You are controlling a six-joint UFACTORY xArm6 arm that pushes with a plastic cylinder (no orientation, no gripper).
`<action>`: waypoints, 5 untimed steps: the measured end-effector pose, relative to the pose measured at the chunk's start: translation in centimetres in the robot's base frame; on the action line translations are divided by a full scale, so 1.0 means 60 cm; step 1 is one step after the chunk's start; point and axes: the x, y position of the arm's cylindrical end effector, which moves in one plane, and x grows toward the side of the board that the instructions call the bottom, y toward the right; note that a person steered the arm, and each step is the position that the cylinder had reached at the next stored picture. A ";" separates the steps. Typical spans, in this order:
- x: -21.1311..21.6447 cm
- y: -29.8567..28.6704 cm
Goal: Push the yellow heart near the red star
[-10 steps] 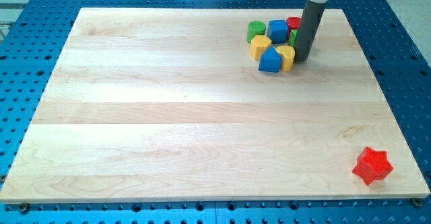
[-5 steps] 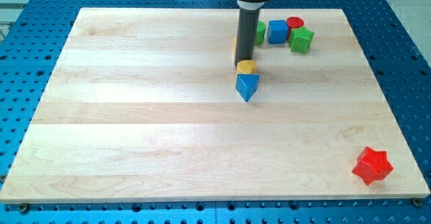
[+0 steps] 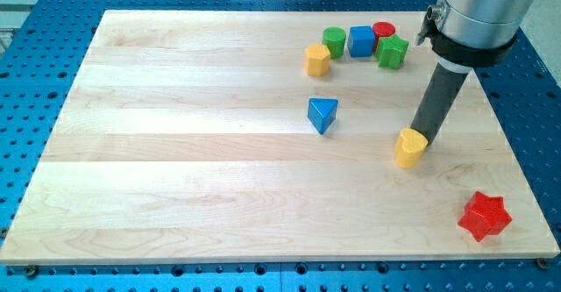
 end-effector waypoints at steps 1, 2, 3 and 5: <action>0.000 -0.009; -0.005 -0.051; -0.007 -0.098; 0.141 -0.074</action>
